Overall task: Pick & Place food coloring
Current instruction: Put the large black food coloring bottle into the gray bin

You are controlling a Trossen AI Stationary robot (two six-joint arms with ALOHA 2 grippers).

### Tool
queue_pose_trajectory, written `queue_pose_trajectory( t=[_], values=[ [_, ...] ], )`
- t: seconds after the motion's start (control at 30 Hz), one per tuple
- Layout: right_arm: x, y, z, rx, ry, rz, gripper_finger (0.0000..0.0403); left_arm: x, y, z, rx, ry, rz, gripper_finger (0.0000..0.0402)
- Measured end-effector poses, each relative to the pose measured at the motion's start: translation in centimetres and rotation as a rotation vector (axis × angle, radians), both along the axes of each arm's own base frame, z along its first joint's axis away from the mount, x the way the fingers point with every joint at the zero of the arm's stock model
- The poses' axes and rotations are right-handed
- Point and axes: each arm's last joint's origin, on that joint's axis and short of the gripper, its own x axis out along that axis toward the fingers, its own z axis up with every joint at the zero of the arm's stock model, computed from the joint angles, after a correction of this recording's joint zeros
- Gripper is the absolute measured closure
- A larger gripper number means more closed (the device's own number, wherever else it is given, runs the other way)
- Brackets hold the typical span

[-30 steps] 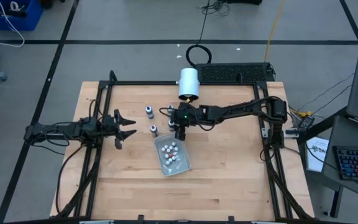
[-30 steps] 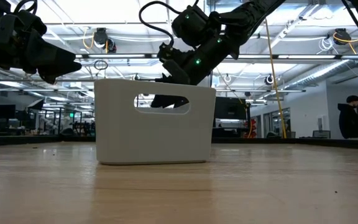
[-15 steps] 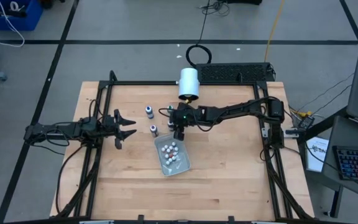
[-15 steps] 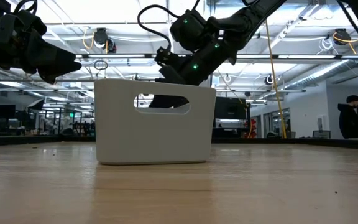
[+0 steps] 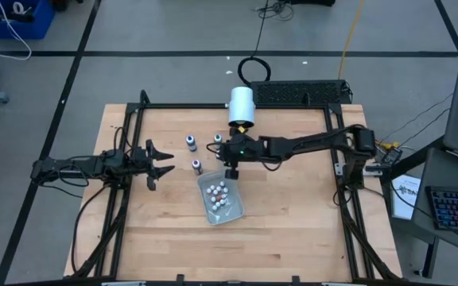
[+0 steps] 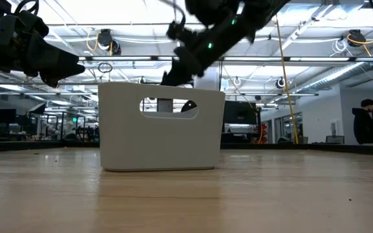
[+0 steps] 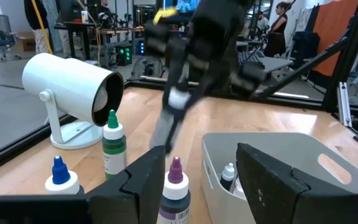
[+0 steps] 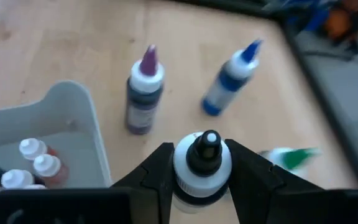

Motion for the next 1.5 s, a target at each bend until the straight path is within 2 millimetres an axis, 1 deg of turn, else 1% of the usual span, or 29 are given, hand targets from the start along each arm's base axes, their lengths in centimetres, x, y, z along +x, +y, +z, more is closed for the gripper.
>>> queue_pose_trajectory(
  t=[0.1,0.23,0.33,0.43,0.53,0.63,0.73,0.8,0.93,1.03,1.17,1.33,1.5],
  values=[
    [-1.2,1.2,2.7,-0.042,-0.031,0.004,0.0294,0.0,0.0,0.0,0.0,0.0,0.0,0.0209],
    [-3.4,3.2,6.0,0.016,-0.066,0.031,0.0294,0.0,0.0,0.0,0.0,0.0,0.0,0.021],
    [-4.9,5.2,7.3,0.092,-0.053,0.063,0.0294,0.0,0.0,0.0,0.0,0.0,0.0,0.0204],
    [-5.7,7.6,7.8,0.178,-0.053,0.113,0.0294,0.0,0.0,0.0,0.0,0.0,0.0,0.0197],
    [-6.0,10.2,7.5,0.209,-0.028,0.163,0.0294,0.0,0.0,0.0,0.0,0.0,0.0,0.0193],
    [-5.7,12.4,6.4,0.213,-0.006,0.215,0.0294,0.0,0.0,0.0,0.0,0.0,0.0,0.0194],
    [-5.0,13.9,5.1,0.218,0.005,0.244,0.0294,0.0,0.0,0.0,0.0,0.0,0.0,0.0199],
    [-4.5,14.4,4.1,0.205,0.026,0.259,0.0294,0.0,0.0,0.0,0.0,0.0,0.0,0.0203],
    [-3.7,14.6,2.3,0.195,0.07,0.254,0.0294,0.0,0.0,0.0,0.0,0.0,0.0,0.021],
    [-3.3,14.3,1.6,0.194,0.081,0.244,0.0294,0.0,0.0,0.0,0.0,0.0,0.0,0.021],
    [-2.8,14.2,0.5,0.236,0.113,0.26,0.0294,0.0,0.0,0.0,0.0,0.0,0.0,0.0202],
    [-2.4,14.0,-0.9,0.237,0.154,0.242,0.0294,0.0,0.0,0.0,0.0,0.0,0.0,0.0193],
    [-2.1,13.9,-1.6,0.234,0.175,0.236,0.0294,0.0,0.0,0.0,0.0,0.0,0.0,0.0196]
  ],
)
